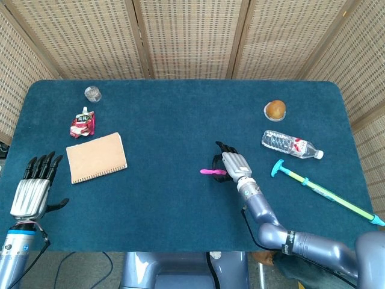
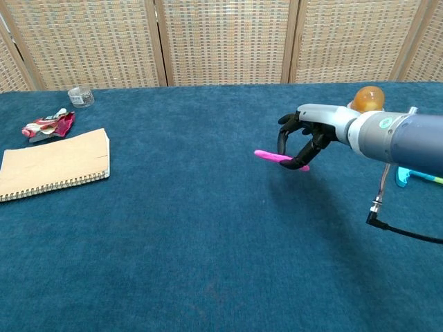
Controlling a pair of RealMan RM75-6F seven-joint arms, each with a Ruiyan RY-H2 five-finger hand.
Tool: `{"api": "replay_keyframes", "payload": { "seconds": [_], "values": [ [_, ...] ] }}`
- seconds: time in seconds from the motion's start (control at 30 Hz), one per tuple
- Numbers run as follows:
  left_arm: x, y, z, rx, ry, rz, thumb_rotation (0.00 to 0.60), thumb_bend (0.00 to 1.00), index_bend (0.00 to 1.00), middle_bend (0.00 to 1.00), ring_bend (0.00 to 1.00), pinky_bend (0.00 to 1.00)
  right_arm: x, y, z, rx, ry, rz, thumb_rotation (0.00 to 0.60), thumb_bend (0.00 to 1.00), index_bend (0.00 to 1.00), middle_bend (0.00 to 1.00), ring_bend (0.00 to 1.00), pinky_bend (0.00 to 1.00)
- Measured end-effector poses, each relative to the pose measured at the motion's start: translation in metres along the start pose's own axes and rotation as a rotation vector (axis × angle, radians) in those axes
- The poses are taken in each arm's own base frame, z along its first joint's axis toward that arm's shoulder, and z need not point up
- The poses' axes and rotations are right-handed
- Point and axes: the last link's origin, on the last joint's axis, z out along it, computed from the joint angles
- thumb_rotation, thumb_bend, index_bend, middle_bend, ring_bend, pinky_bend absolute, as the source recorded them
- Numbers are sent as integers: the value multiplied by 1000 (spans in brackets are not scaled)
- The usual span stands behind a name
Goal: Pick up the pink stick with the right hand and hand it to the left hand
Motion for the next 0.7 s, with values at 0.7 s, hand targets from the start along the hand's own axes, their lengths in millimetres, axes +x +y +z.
{"api": "replay_keyframes", "payload": {
  "seconds": [0.7],
  "values": [
    [40, 95, 87, -479, 121, 158, 600, 125, 114, 0, 0, 0, 0, -92, 5, 39, -107, 336, 600, 673, 615, 66, 0, 0]
  ]
}}
